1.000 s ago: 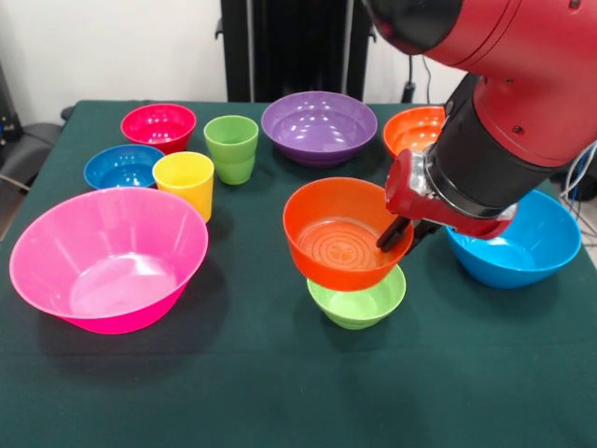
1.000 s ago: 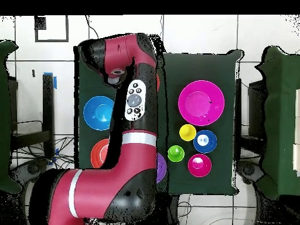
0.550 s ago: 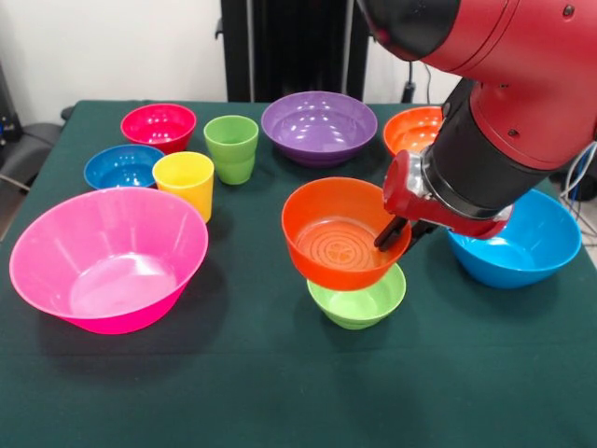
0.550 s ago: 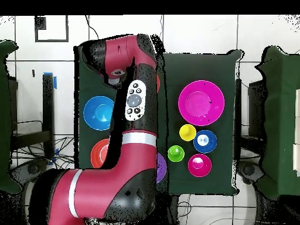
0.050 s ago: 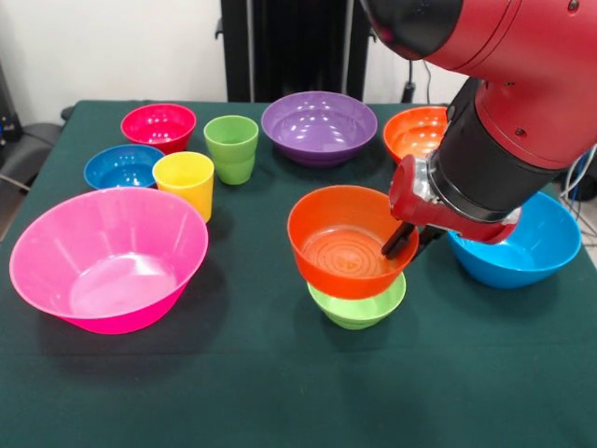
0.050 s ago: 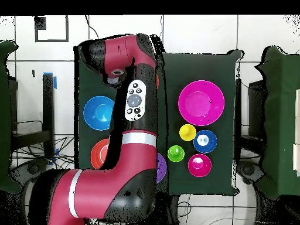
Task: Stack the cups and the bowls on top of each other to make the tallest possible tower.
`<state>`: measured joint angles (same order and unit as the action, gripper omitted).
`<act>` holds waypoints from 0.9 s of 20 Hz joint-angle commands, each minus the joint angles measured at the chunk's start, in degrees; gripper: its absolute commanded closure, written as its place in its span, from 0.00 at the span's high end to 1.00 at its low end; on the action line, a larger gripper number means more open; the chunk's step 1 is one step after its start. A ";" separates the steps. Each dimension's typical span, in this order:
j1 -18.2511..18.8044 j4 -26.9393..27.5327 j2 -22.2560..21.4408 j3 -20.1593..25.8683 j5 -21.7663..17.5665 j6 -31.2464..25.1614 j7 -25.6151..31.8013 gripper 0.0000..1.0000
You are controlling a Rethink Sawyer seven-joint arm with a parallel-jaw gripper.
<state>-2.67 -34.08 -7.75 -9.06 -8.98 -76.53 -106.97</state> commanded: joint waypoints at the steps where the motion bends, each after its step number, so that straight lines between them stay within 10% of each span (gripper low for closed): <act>1: 0.40 -7.47 0.16 7.59 1.43 4.95 4.63 0.00; 18: 0.14 -7.33 1.76 7.21 2.45 5.95 4.30 0.00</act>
<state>-2.67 -34.96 -7.80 -8.40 -6.59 -72.59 -106.97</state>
